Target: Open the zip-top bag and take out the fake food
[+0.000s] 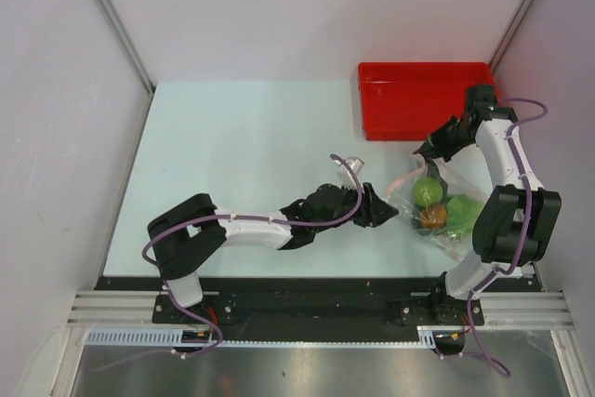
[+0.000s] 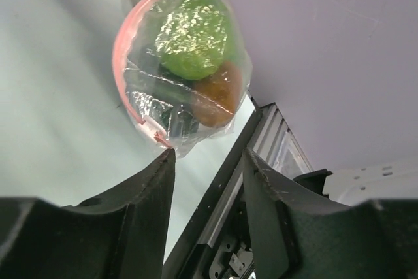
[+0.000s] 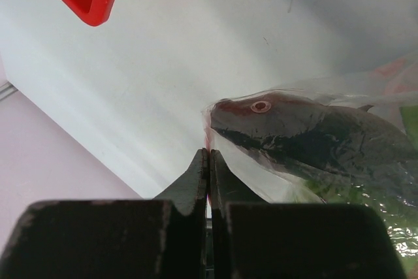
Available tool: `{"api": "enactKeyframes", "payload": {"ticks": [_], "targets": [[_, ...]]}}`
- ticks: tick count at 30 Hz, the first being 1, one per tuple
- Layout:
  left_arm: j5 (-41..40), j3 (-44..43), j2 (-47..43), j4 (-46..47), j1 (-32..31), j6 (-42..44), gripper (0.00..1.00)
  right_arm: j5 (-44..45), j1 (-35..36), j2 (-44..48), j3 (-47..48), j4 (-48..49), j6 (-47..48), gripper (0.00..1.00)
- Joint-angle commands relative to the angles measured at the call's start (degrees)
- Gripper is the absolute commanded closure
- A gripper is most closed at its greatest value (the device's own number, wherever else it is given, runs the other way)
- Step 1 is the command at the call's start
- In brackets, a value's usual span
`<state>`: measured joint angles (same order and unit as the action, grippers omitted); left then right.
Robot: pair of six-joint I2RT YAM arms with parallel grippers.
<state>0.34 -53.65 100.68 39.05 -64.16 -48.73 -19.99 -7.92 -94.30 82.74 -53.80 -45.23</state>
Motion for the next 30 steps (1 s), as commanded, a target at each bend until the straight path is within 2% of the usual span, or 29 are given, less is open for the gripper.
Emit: {"api": "enactKeyframes", "payload": {"ticks": [1,3,7,11,12,15,17,19,23,28,30], "targets": [[-3.85,-1.47,-1.10,-1.95,0.00,-2.59,0.51,-1.28,-0.51,0.52,3.04,-1.48,0.06,1.00],[-4.82,-0.59,-1.80,-3.79,0.09,-3.82,0.57,-1.28,-0.60,0.44,3.48,-1.40,0.14,1.00],[-6.05,1.96,-3.21,-5.99,0.00,-7.50,0.57,-1.28,-0.95,0.17,3.92,-1.40,0.06,1.00],[-6.67,3.81,-2.43,-2.76,0.09,-10.77,0.37,-1.89,-1.13,-0.18,3.92,-0.78,-0.21,1.00],[-6.23,3.90,-1.47,-1.18,0.09,-10.95,0.34,-2.07,-1.22,-0.18,3.92,-0.69,-0.12,1.00],[-5.00,2.24,1.08,0.41,0.18,-11.47,0.35,-2.25,-1.22,-0.44,4.01,-0.60,-0.12,1.00],[-4.56,2.58,2.05,4.53,0.27,-12.44,0.37,-2.25,-1.31,-0.44,4.01,-0.69,-0.12,1.00],[-3.77,2.85,3.64,9.61,0.53,-13.23,0.46,-2.34,-1.31,-0.62,3.92,-0.69,0.06,1.00],[-1.75,1.53,6.01,12.36,0.53,-14.11,0.58,-2.51,-1.39,-0.88,4.01,-0.52,0.06,1.00],[-2.36,2.23,8.56,17.90,0.62,-16.48,0.67,-2.60,-1.39,-1.41,4.19,-0.43,-0.03,1.00],[-1.75,2.23,8.91,19.65,0.88,-15.87,0.77,-2.42,-1.39,-1.41,4.19,-0.51,0.23,1.00]]}}
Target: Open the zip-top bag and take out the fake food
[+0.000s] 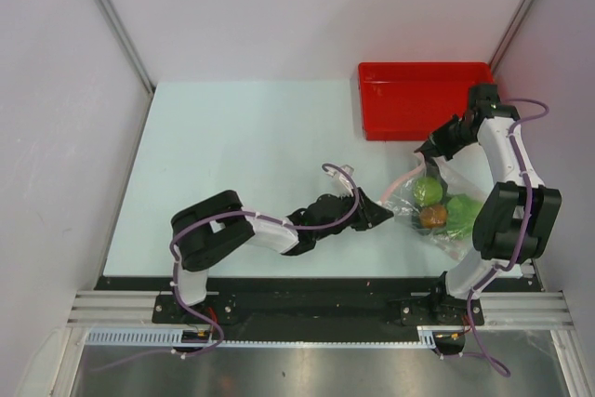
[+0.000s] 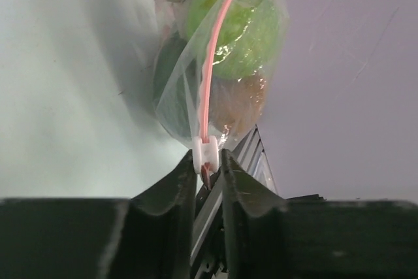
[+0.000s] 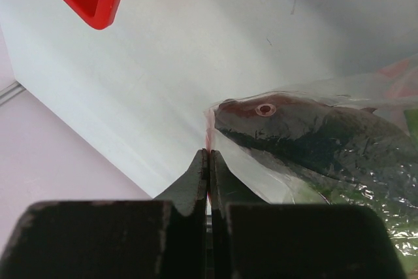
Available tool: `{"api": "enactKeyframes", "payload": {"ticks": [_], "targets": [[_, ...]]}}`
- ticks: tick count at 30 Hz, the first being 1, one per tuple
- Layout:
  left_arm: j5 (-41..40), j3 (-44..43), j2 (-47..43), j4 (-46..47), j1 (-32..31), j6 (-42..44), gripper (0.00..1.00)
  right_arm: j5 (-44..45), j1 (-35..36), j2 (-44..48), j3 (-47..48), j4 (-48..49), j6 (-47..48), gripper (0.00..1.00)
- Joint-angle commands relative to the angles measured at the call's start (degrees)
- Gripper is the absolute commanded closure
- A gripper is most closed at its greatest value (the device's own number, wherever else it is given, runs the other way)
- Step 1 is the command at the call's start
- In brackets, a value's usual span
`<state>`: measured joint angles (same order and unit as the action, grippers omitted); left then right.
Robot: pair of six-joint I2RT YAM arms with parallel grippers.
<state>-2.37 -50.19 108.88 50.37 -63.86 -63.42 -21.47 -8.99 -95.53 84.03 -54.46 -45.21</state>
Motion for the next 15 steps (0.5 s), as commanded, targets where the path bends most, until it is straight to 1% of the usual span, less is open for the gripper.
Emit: {"api": "enactKeyframes", "payload": {"ticks": [1,2,3,4,5,7,8,10,11,12,13,14,15], "targets": [[1.31,-1.40,0.89,8.34,0.92,-0.92,0.82,-0.76,-0.32,-0.19,2.81,0.14,0.39,1.00],[1.49,-1.40,0.55,8.25,1.01,0.13,0.93,-0.85,-0.32,-0.19,2.55,0.05,0.47,1.00],[1.75,-1.22,0.20,7.64,1.19,0.83,0.97,-0.85,-0.32,-0.01,2.54,0.05,0.74,1.00],[1.84,-0.96,-0.42,7.03,1.71,1.62,1.00,-0.41,-0.32,0.08,2.46,-0.21,1.52,1.00],[3.58,-0.70,-1.47,6.68,1.98,3.98,1.00,-0.06,-0.32,0.34,2.72,-0.39,2.31,0.90],[6.75,-0.78,-3.40,3.44,3.03,7.24,1.00,1.78,-0.32,0.95,3.51,-1.08,5.02,0.73],[8.16,-1.04,-4.28,1.42,3.38,10.91,1.00,2.83,-0.32,1.56,3.95,-1.53,6.09,0.59],[10.45,-3.75,-7.27,-7.36,4.00,15.32,1.00,6.17,-0.32,2.62,5.61,-3.80,7.76,0.48],[11.41,-4.90,-8.41,-10.87,4.09,20.48,1.00,7.40,0.20,3.93,6.05,-4.68,8.81,0.40],[11.69,-6.13,-10.16,-17.34,4.09,22.96,1.00,10.98,0.81,4.81,6.41,-5.39,9.00,0.35],[11.69,-8.41,-10.96,-19.85,4.00,25.16,1.00,12.93,1.52,5.52,7.02,-7.31,9.00,0.29],[11.51,-9.56,-11.58,-22.05,4.09,29.10,1.00,14.34,3.18,6.40,7.63,-8.29,8.91,0.23],[11.51,-10.62,-12.11,-25.81,4.09,30.97,1.00,17.40,4.06,7.36,8.34,-11.26,8.74,0.21]]}}
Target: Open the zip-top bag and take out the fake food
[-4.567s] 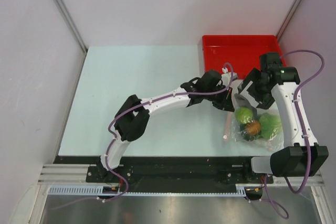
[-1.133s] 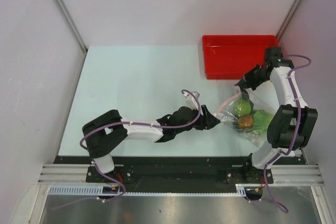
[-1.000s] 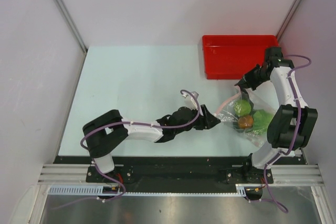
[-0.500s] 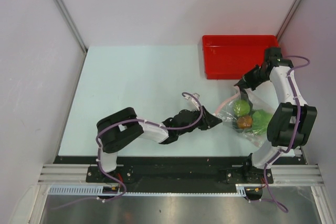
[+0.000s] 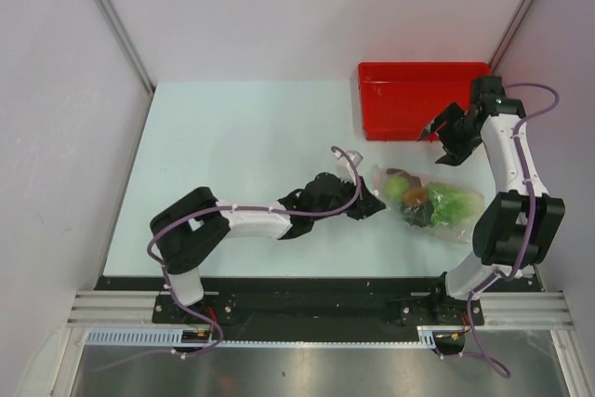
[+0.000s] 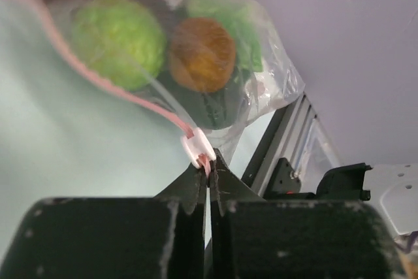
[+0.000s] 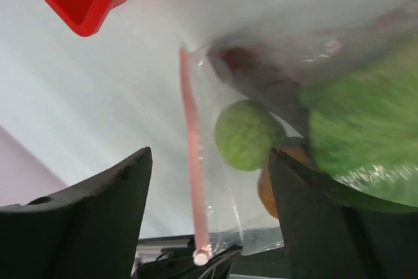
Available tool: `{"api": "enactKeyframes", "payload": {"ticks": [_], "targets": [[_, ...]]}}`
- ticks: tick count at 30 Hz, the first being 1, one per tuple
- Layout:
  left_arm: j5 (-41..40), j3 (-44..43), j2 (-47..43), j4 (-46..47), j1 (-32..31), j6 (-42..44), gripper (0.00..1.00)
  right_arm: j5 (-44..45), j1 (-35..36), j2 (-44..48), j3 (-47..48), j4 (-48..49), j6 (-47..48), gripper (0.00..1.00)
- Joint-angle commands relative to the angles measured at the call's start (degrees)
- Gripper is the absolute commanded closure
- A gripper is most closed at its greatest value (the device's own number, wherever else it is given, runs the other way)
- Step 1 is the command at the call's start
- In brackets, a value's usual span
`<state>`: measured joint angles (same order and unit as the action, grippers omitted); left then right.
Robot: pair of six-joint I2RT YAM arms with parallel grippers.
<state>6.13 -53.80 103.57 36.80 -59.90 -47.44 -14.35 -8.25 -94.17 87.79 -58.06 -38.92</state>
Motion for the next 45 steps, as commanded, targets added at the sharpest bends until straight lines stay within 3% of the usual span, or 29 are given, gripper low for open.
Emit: {"api": "enactKeyframes", "payload": {"ticks": [1,7,9,10,16,22,25,30,35,45], "targets": [[3.01,-8.93,-7.58,-13.58,0.13,16.75,1.00,11.79,4.03,6.36,6.59,-9.33,2.18,0.17],[1.69,-17.91,-8.30,-22.63,0.13,28.35,1.00,6.36,10.00,10.76,7.93,-17.08,-2.38,0.19],[1.34,-20.80,-8.21,-25.63,0.13,32.40,1.00,3.12,10.71,12.77,7.49,-16.74,-4.49,0.26],[1.17,-21.51,-8.38,-26.42,0.13,33.72,1.00,1.97,10.89,14.18,7.57,-16.47,-5.11,0.37],[-0.77,-24.51,-9.17,-31.17,0.13,43.11,1.00,-1.56,13.95,13.14,13.89,-20.33,-7.40,0.51],[-0.86,-31.44,-10.40,-41.87,0.05,55.41,1.00,-2.35,16.68,14.19,15.22,-21.13,-8.37,0.50],[-0.59,-34.96,-10.49,-45.30,0.13,57.63,1.00,-0.86,16.78,14.89,14.52,-20.60,-7.23,0.48],[-0.34,-39.70,-9.53,-45.50,0.31,52.81,1.00,-1.12,16.25,14.98,13.55,-19.81,-6.17,0.46],[6.94,-49.36,-4.79,-49.18,0.92,50.25,1.00,-2.17,12.74,16.03,14.34,-19.81,-5.21,0.45],[13.37,-62.48,3.48,-57.98,1.19,54.21,1.00,-2.88,4.56,18.67,15.66,-22.27,-0.55,0.38]]}}
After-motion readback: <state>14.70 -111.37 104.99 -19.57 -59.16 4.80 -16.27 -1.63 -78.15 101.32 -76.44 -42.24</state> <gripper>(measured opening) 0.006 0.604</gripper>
